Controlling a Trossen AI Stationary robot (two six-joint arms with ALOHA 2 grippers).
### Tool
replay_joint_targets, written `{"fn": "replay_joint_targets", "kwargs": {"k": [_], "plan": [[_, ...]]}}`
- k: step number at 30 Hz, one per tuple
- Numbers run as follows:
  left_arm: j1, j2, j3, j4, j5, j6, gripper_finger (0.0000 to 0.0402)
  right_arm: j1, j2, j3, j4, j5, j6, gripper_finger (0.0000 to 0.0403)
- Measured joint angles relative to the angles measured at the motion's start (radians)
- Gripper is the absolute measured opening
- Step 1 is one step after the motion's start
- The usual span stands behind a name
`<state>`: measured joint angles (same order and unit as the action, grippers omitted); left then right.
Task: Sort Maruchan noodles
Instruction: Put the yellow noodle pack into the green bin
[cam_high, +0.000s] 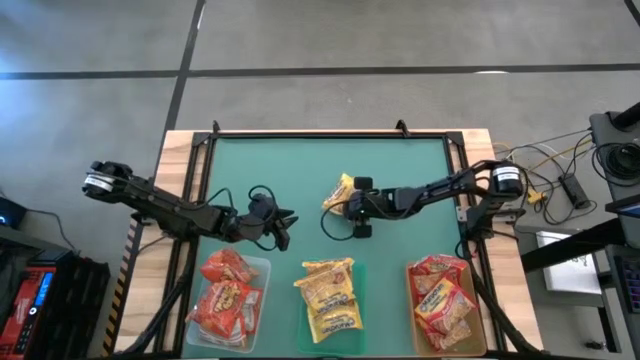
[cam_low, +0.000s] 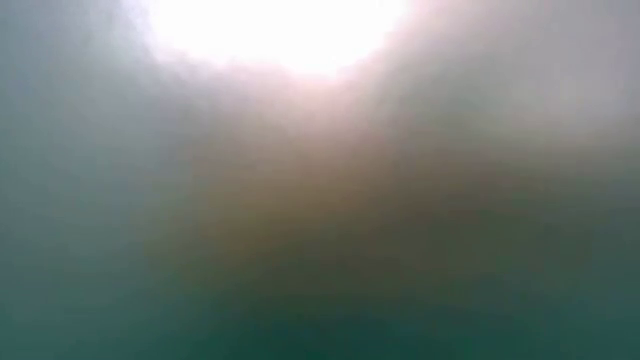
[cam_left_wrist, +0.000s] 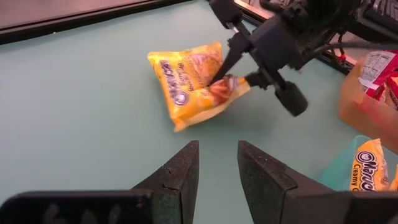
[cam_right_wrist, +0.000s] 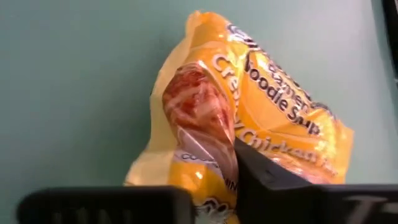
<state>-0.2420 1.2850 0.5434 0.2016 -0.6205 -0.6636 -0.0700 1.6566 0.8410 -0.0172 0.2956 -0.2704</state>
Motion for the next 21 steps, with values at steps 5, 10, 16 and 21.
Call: {"fn": "replay_joint_targets", "kwargs": {"k": [5, 10, 16, 21], "plan": [[0.0, -0.001, 0.0, -0.001, 0.0, -0.006, 0.0094, 0.0, -0.095, -0.002, -0.043, -0.174, 0.088, 0.002], [0.002, -0.019, 0.0, -0.002, 0.001, 0.014, 0.0094, 0.019, -0.182, -0.002, -0.023, -0.404, 0.221, 0.0021], [0.012, -0.081, 0.0, -0.014, 0.001, 0.054, 0.0094, 0.106, -0.283, -0.002, 0.003, -0.419, 0.3, 0.002], [0.025, -0.127, 0.0, -0.046, 0.001, 0.056, 0.0094, 0.243, -0.319, -0.002, 0.099, -0.428, 0.382, 0.002]]}}
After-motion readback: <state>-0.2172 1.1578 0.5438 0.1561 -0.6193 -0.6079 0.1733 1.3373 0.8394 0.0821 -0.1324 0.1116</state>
